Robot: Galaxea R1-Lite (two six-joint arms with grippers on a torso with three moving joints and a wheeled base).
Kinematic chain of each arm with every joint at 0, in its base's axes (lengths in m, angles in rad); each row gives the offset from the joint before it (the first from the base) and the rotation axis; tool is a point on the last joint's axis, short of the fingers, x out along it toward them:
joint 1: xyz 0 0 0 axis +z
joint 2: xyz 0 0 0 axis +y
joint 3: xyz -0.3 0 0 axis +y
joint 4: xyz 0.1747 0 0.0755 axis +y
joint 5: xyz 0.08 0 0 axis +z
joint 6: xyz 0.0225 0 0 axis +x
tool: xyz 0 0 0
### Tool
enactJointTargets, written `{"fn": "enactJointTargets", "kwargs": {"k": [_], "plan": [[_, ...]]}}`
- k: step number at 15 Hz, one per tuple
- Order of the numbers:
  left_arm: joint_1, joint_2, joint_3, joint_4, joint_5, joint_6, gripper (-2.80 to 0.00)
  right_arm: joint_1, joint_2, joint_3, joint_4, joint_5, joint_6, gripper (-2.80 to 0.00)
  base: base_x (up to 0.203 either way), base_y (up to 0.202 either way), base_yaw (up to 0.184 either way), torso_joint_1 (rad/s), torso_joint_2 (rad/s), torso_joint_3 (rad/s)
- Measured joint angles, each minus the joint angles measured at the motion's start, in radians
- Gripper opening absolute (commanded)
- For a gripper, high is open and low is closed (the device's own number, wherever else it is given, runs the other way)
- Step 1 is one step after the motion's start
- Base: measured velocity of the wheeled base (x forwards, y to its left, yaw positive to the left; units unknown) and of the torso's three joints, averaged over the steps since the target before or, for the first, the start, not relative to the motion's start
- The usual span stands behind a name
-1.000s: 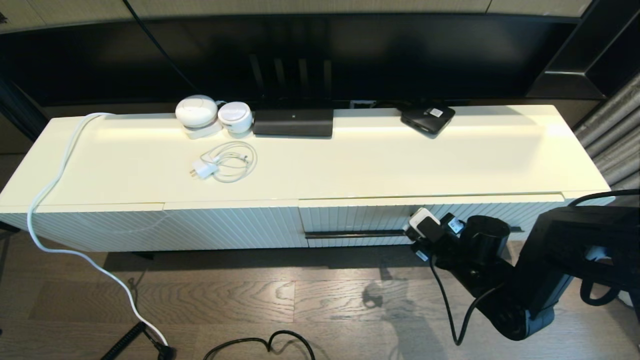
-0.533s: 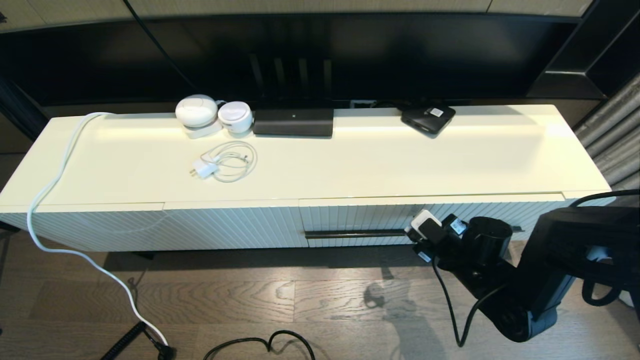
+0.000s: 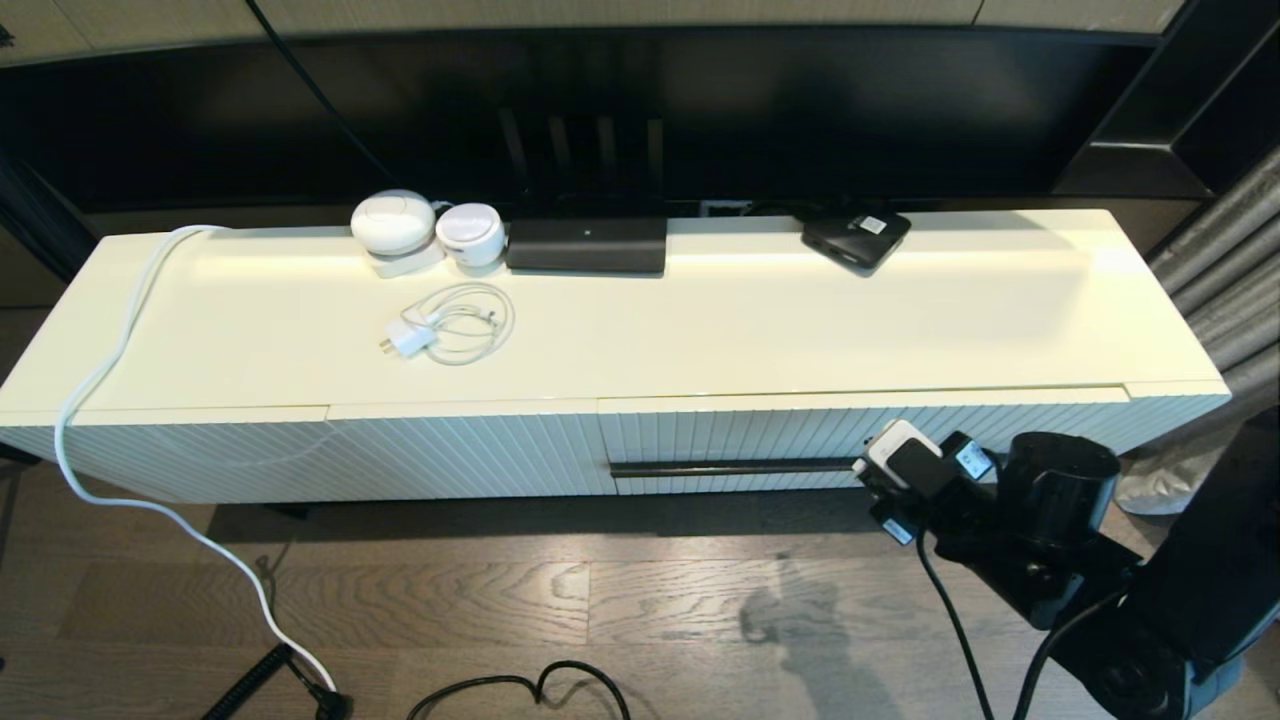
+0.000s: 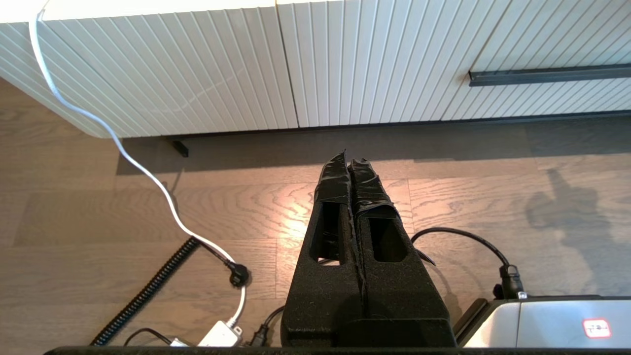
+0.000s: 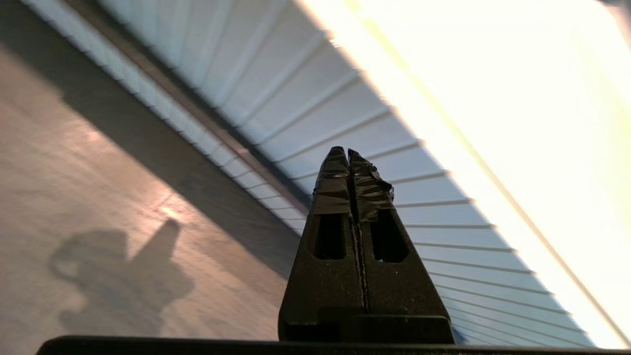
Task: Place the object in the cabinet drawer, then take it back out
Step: Open the drawer
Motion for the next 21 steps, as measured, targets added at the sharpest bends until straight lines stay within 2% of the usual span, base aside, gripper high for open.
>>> {"fn": "enactJointTargets", "kwargs": {"k": [2, 5, 8, 10, 13, 16, 17, 19, 21], "plan": [[0.000, 0.000, 0.000, 0.000, 0.000, 0.000, -2.80, -0.027, -0.094, -0.021, 0.083, -0.062, 0.000, -2.80, 0.000, 0.000, 0.000, 0.000, 0.00, 0.000], [0.000, 0.000, 0.000, 0.000, 0.000, 0.000, -2.80, -0.073, -0.289, -0.014, 0.323, -0.103, 0.023, -2.80, 0.000, 0.000, 0.000, 0.000, 0.00, 0.000], [0.000, 0.000, 0.000, 0.001, 0.000, 0.000, -2.80, -0.105, -0.526, 0.010, 0.673, -0.137, 0.104, -2.80, 0.000, 0.000, 0.000, 0.000, 0.00, 0.000], [0.000, 0.000, 0.000, 0.000, 0.000, 0.000, -2.80, -0.119, -0.679, 0.008, 0.943, -0.176, 0.193, -2.80, 0.000, 0.000, 0.000, 0.000, 0.00, 0.000], [0.000, 0.000, 0.000, 0.000, 0.000, -0.001, -2.80, -0.147, -0.886, -0.069, 1.372, -0.205, 0.331, -2.80, 0.000, 0.000, 0.000, 0.000, 0.00, 0.000], [0.000, 0.000, 0.000, 0.000, 0.000, 0.000, -2.80, -0.257, -1.039, -0.157, 1.789, -0.196, 0.418, -2.80, 0.000, 0.000, 0.000, 0.000, 0.00, 0.000], [0.000, 0.000, 0.000, 0.000, 0.000, 0.000, -2.80, -0.293, -1.074, -0.166, 1.867, -0.168, 0.444, -2.80, 0.000, 0.000, 0.000, 0.000, 0.00, 0.000], [0.000, 0.000, 0.000, 0.000, 0.000, 0.000, -2.80, -0.338, -1.137, -0.162, 1.968, -0.091, 0.495, -2.80, 0.000, 0.000, 0.000, 0.000, 0.00, 0.000], [0.000, 0.000, 0.000, 0.000, 0.000, 0.000, -2.80, -0.351, -1.189, -0.156, 1.981, -0.058, 0.499, -2.80, 0.000, 0.000, 0.000, 0.000, 0.00, 0.000]]}}
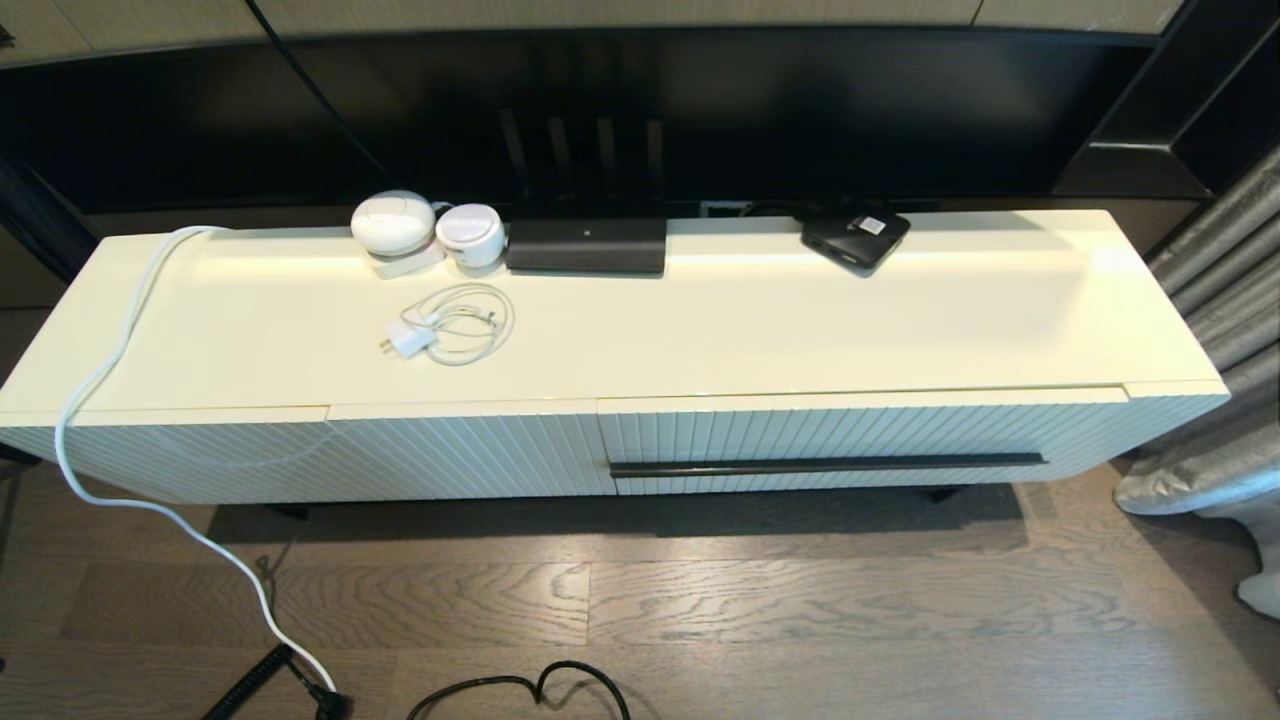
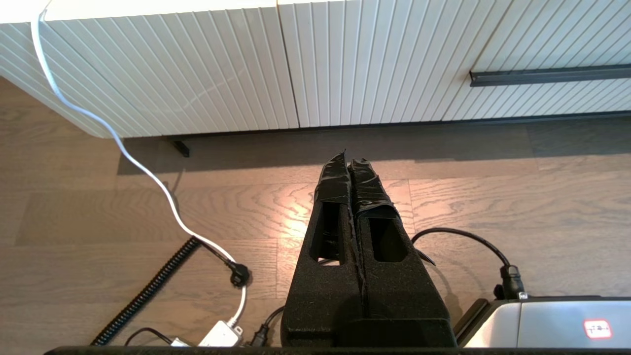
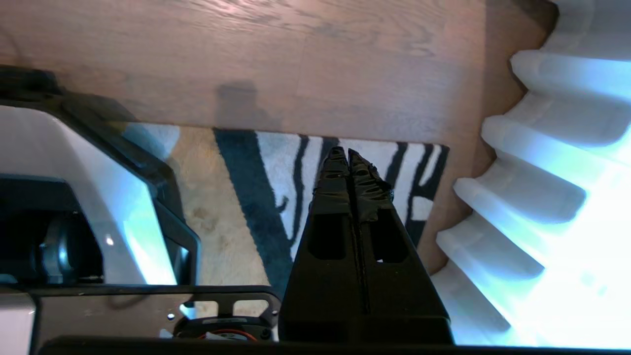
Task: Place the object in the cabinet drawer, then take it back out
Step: Open the drawer
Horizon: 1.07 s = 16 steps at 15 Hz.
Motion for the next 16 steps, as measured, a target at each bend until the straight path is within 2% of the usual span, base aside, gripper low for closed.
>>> {"fn": "enactJointTargets", "kwargs": {"k": [3, 6, 12, 14, 16], "plan": [[0.000, 0.000, 0.000, 0.000, 0.000, 0.000, -2.80, -0.003, -0.034, -0.021, 0.008, 0.054, 0.012, -2.80, 0.000, 0.000, 0.000, 0.000, 0.00, 0.000], [0.000, 0.000, 0.000, 0.000, 0.000, 0.001, -2.80, -0.002, -0.040, -0.070, 0.074, 0.098, 0.102, -2.80, 0.000, 0.000, 0.000, 0.000, 0.00, 0.000], [0.000, 0.000, 0.000, 0.000, 0.000, 0.000, -2.80, -0.007, -0.009, -0.145, 0.139, 0.399, -0.038, -2.80, 0.000, 0.000, 0.000, 0.000, 0.00, 0.000], [0.001, 0.000, 0.000, 0.000, 0.000, 0.000, -2.80, -0.008, 0.026, -0.128, 0.144, 0.441, -0.078, -2.80, 0.000, 0.000, 0.000, 0.000, 0.00, 0.000], [0.000, 0.000, 0.000, 0.000, 0.000, 0.001, -2.80, -0.002, 0.060, -0.121, 0.136, 0.449, -0.122, -2.80, 0.000, 0.000, 0.000, 0.000, 0.00, 0.000]]}}
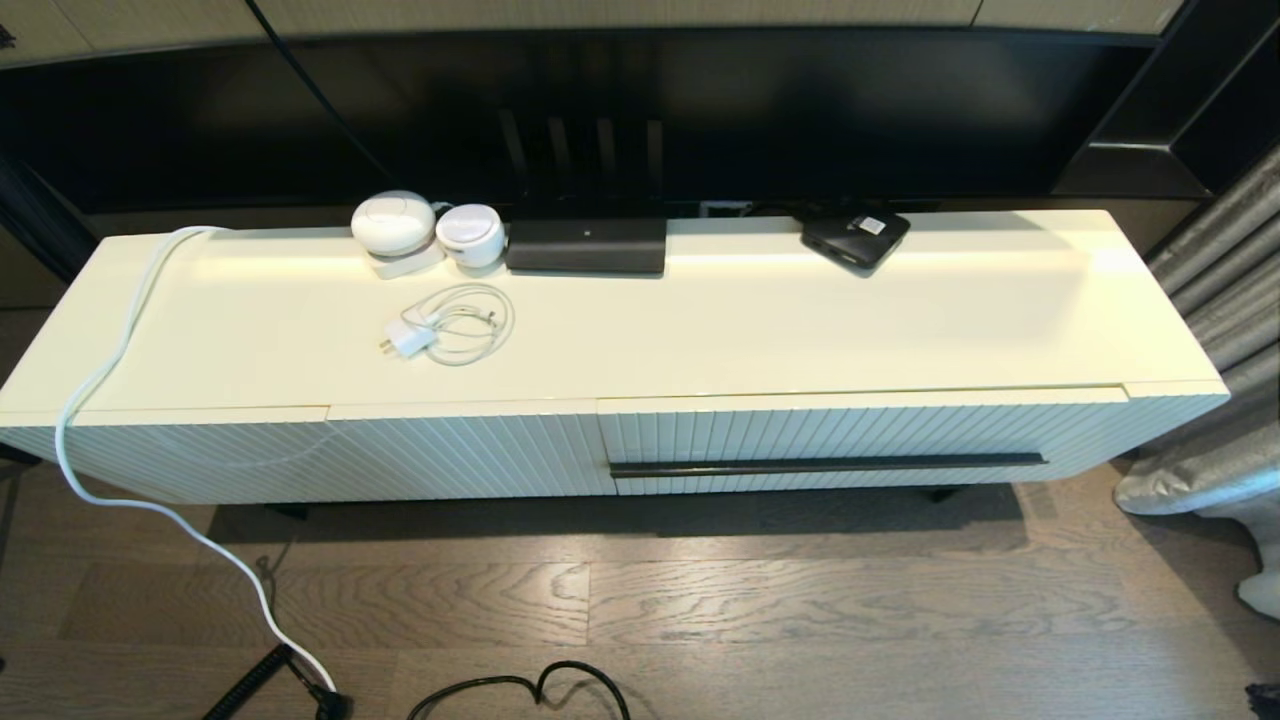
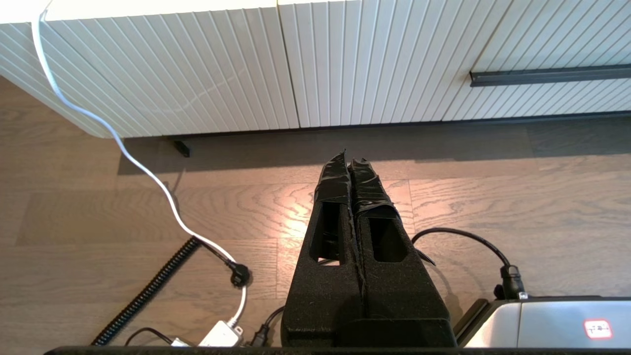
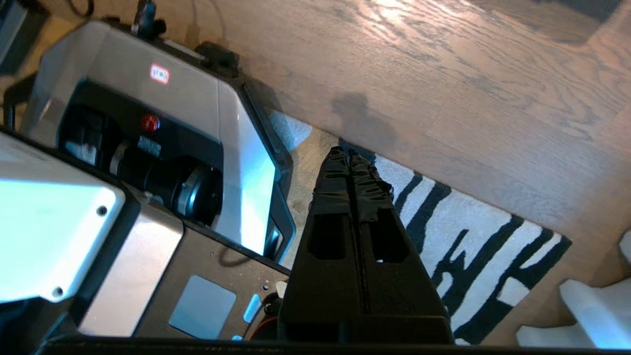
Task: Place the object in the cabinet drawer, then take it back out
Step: Open the drawer
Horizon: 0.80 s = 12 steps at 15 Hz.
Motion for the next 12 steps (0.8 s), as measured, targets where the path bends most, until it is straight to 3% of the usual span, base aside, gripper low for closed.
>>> {"fn": "enactJointTargets", "kwargs": {"k": [7, 10, 12], "plan": [[0.000, 0.000, 0.000, 0.000, -0.001, 0.000, -2.80, 0.028, 0.066, 0.006, -0.067, 0.013, -0.051, -2.80, 0.000, 0.000, 0.000, 0.000, 0.00, 0.000], [0.000, 0.000, 0.000, 0.000, 0.000, 0.000, -2.80, 0.056, 0.092, 0.047, -0.131, 0.013, -0.176, -2.80, 0.000, 0.000, 0.000, 0.000, 0.00, 0.000], [0.000, 0.000, 0.000, 0.000, 0.000, 0.000, -2.80, 0.078, 0.137, 0.069, -0.243, 0.011, -0.284, -2.80, 0.000, 0.000, 0.000, 0.000, 0.00, 0.000]]}}
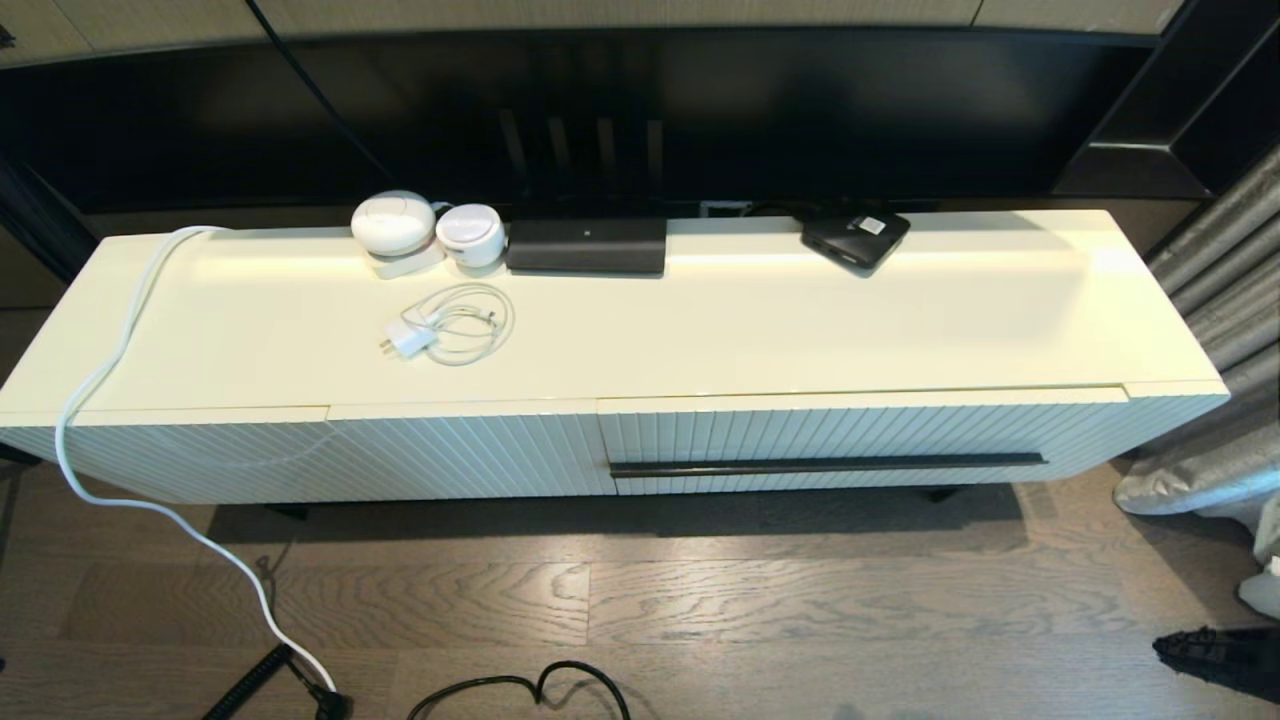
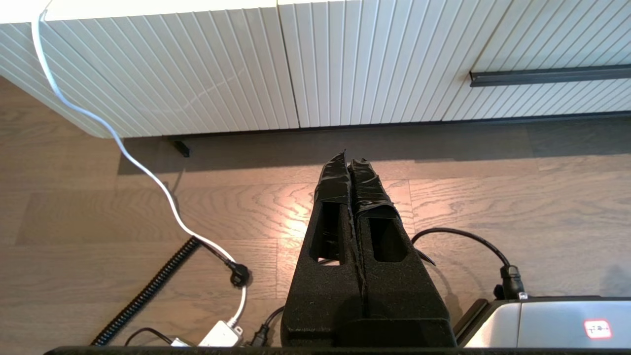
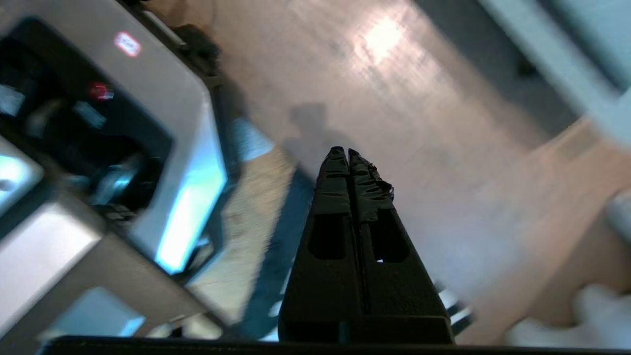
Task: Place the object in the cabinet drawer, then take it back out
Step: Open the drawer
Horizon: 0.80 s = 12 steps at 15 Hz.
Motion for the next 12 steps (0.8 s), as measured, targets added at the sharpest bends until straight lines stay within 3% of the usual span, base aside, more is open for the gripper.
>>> {"fn": "enactJointTargets", "kwargs": {"k": [6, 9, 12], "plan": [[0.000, 0.000, 0.000, 0.000, 0.000, 0.000, -2.80, 0.056, 0.126, 0.019, -0.303, -0.060, -0.364, -2.80, 0.000, 0.000, 0.000, 0.000, 0.00, 0.000], [0.000, 0.000, 0.000, 0.000, 0.000, 0.000, -2.80, 0.064, 0.150, 0.075, -0.367, -0.080, -0.541, -2.80, 0.000, 0.000, 0.000, 0.000, 0.00, 0.000], [0.000, 0.000, 0.000, 0.000, 0.000, 0.000, -2.80, 0.127, 0.173, 0.109, -0.398, -0.085, -0.608, -2.80, 0.000, 0.000, 0.000, 0.000, 0.00, 0.000]]}}
